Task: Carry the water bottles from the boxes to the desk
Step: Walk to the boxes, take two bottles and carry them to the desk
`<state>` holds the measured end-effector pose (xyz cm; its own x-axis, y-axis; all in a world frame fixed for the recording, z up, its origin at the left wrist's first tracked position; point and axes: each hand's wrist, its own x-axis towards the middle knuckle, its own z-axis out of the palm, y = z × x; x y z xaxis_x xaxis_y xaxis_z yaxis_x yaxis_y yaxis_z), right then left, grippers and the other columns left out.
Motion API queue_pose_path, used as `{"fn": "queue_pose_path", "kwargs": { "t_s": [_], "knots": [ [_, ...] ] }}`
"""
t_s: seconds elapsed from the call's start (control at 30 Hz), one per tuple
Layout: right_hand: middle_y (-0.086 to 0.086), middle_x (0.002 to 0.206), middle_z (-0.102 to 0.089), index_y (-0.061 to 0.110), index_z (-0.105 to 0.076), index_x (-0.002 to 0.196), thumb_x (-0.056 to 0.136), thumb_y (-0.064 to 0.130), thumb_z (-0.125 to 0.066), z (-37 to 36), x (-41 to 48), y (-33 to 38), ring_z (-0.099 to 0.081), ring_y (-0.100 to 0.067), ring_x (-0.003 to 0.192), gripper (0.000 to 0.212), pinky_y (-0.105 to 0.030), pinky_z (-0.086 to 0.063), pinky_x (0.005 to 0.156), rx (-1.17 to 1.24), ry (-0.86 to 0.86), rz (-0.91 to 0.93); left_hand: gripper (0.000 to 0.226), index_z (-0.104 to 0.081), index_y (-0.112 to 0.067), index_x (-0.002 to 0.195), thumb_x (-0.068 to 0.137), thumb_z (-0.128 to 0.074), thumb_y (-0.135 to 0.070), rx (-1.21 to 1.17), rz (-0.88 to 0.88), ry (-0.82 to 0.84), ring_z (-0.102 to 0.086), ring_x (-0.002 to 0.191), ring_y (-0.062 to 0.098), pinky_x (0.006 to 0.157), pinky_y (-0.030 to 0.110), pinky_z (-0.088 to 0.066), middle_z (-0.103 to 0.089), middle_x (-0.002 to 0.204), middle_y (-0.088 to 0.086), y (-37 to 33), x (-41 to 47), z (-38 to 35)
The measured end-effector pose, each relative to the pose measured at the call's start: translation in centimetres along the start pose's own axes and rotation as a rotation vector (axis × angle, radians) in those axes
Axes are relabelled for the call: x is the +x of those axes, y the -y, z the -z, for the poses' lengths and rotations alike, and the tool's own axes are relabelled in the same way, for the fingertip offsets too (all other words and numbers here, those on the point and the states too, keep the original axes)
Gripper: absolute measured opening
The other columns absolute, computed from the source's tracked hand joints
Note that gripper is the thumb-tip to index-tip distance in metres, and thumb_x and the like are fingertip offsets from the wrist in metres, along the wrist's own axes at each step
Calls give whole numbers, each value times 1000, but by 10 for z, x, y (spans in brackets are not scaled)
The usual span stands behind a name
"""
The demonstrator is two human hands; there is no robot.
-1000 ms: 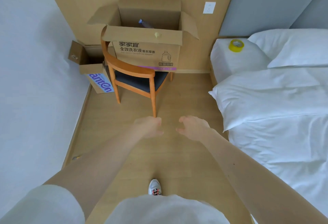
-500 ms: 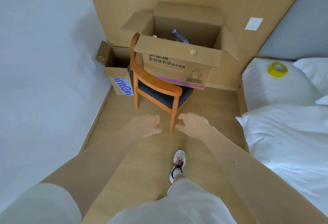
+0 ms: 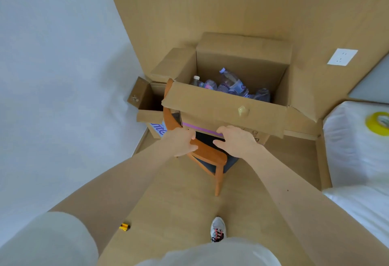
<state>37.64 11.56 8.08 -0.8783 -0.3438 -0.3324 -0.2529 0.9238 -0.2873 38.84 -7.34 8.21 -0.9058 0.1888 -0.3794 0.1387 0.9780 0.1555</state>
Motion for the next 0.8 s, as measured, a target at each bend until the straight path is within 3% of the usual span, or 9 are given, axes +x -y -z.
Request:
{"fn": "queue_pose_path", "kwargs": {
  "t_s": [0.3, 0.53, 0.7, 0.8],
  "knots": [
    [-6, 137, -49, 20, -42, 141, 98, 44, -46, 54, 53, -49, -48, -26, 124, 49, -40, -43, 98, 76, -115, -22, 35, -53, -14, 124, 96, -51, -35, 52, -66, -134, -56, 110, 22, 88, 39, -50, -59, 124, 3, -27, 81, 54],
    [-6, 135, -48, 21, -40, 141, 99, 43, -46, 71, 84, -75, -51, -26, 120, 48, -38, -46, 90, 148, -218, -102, 36, -47, -12, 124, 95, -50, -33, 105, -88, -184, -53, 110, 25, 80, 40, -46, -55, 124, 5, -43, 136, 86],
    [-4, 140, -45, 24, -35, 145, 98, 44, -46, 79, 116, -87, -48, -24, 124, 53, -40, -48, 92, 183, -316, -191, 34, -47, -15, 122, 95, -49, -36, 89, -112, -269, -50, 108, 26, 74, 33, -32, -54, 118, 4, -43, 185, 92],
    [-5, 141, -44, 22, -33, 145, 97, 45, -48, 87, 145, -95, -46, -25, 125, 55, -40, -48, 90, 178, -336, -216, 34, -47, -14, 122, 96, -50, -36, 42, -141, -319, -50, 108, 25, 74, 32, -33, -55, 119, 4, -37, 219, 103]
  ]
}}
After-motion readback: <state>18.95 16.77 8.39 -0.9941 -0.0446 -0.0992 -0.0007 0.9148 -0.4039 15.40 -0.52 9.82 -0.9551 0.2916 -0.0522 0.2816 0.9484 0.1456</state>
